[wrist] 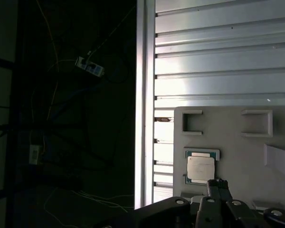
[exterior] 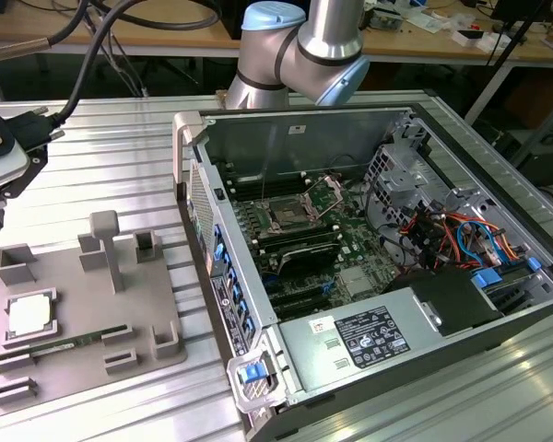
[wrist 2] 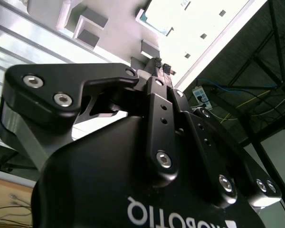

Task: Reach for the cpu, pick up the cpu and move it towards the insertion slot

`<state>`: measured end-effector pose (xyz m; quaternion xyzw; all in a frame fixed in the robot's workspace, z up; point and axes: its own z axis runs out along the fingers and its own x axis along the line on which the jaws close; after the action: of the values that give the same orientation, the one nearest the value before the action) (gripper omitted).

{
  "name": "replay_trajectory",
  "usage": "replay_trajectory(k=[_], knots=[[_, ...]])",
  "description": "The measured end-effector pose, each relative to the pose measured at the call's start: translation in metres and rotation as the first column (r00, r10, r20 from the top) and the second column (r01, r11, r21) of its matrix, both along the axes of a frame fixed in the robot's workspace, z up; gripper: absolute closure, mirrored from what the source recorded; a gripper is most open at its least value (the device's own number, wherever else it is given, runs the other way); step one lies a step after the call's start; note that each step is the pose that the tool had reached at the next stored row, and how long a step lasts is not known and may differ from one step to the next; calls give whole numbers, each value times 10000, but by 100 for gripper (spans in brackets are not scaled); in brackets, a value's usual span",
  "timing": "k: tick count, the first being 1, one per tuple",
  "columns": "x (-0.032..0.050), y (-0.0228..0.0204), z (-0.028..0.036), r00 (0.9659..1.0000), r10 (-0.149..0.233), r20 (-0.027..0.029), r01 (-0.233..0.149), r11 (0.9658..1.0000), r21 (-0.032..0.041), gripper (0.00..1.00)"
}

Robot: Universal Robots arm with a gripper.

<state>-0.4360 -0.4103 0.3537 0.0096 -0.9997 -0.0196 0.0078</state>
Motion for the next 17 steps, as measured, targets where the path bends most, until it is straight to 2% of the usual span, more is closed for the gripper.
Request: replay_trajectory(k=[3, 4, 5, 8, 10, 13, 14, 15, 16, 17], knots=[[0, -1, 0, 10000, 1, 0, -1, 10000, 3, 88], [0, -1, 0, 10000, 0, -1, 0, 10000, 4, 83], [0, -2, 0, 10000, 1, 0, -1, 10000, 5, 83], [0, -2, 0, 10000, 1, -1, -1, 10000, 7, 64], [0, -3, 0, 10000, 1, -1, -1, 10000, 9, 64], [0, -4, 0, 10000, 2, 0, -2, 10000, 12, 46], [0, -7, -3, 10000, 3, 1, -3, 10000, 12, 34], [-1, -9, -4, 10000, 3, -1, -3, 10000, 11, 28], [-1, -9, -9, 10000, 2, -2, -2, 10000, 11, 28], [-1, -9, -14, 10000, 2, -6, -2, 10000, 11, 22]])
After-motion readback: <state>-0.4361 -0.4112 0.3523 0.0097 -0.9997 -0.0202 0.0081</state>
